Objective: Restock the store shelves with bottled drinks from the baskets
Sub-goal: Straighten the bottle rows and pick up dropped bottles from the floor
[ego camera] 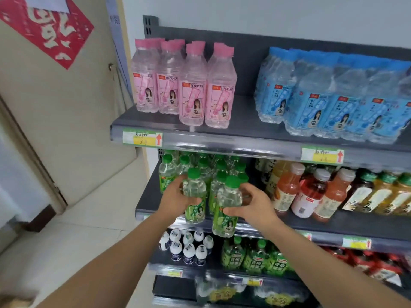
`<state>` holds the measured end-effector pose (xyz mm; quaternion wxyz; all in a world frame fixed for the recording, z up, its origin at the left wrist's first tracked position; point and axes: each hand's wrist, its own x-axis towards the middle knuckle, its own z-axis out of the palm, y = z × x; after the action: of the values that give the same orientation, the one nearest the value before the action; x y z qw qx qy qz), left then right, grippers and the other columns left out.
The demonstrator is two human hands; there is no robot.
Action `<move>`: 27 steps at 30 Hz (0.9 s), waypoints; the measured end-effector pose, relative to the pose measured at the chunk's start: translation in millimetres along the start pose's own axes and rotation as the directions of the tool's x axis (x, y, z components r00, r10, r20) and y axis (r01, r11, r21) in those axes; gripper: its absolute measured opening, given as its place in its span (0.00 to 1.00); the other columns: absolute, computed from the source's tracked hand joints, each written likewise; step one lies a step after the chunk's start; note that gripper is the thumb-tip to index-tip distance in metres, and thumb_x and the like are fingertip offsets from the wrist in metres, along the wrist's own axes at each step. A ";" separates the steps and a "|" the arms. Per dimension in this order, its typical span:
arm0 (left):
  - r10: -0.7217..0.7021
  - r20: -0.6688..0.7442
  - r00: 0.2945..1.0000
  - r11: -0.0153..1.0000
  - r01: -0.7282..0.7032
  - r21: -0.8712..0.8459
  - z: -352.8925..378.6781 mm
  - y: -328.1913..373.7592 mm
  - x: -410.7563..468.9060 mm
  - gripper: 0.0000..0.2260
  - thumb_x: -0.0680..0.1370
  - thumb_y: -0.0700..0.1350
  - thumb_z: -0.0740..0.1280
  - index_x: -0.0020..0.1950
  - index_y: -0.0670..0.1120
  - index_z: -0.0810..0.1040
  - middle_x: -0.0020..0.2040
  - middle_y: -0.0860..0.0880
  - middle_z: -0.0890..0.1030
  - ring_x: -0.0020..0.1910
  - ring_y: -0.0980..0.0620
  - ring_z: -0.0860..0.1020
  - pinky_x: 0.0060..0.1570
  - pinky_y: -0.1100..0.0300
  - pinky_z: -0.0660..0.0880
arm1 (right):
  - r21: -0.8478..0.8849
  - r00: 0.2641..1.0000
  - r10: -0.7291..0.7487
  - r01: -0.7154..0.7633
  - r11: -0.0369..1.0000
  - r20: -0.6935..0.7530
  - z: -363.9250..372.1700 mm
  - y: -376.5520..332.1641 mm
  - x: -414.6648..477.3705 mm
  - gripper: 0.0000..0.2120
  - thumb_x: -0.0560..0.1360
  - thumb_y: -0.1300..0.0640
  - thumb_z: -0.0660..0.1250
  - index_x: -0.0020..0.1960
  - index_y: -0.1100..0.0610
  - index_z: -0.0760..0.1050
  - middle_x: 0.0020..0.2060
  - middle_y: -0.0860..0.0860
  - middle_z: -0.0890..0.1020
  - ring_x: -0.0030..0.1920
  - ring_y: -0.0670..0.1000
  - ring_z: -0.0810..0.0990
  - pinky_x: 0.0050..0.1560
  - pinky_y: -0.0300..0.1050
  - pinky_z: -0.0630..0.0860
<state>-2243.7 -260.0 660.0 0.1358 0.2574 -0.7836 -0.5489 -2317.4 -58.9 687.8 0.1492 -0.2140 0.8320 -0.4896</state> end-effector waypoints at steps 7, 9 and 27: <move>0.036 0.015 0.999 0.990 -0.038 0.136 10.9 -14.1 37.2 0.37 0.66 0.39 0.79 0.72 0.43 0.66 0.70 0.45 0.71 0.67 0.44 0.71 0.63 0.57 0.68 | -0.053 0.998 0.042 -0.044 0.998 -0.036 15.4 19.8 21.0 0.39 0.60 0.55 0.83 0.68 0.55 0.71 0.59 0.48 0.77 0.59 0.50 0.76 0.60 0.44 0.74; 0.031 0.014 0.999 0.990 -0.033 0.138 15.0 -16.9 45.7 0.37 0.66 0.39 0.79 0.72 0.43 0.66 0.70 0.45 0.71 0.67 0.44 0.71 0.62 0.57 0.68 | -0.061 0.998 0.045 -0.047 0.997 -0.036 17.0 21.4 24.6 0.38 0.60 0.55 0.83 0.66 0.54 0.72 0.57 0.48 0.78 0.57 0.50 0.77 0.56 0.43 0.75; 0.058 0.088 0.994 0.994 -0.066 0.090 33.8 -41.4 75.4 0.39 0.66 0.36 0.78 0.73 0.45 0.64 0.68 0.44 0.73 0.67 0.44 0.71 0.62 0.56 0.69 | -0.083 0.999 0.028 -0.027 0.996 0.015 24.6 21.7 33.0 0.28 0.62 0.60 0.81 0.58 0.50 0.74 0.45 0.37 0.75 0.45 0.36 0.74 0.41 0.25 0.69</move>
<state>-2312.6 -285.9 604.1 0.1071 0.2153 -0.8209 -0.5180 -2339.2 -84.7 655.7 0.1537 -0.2124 0.8532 -0.4509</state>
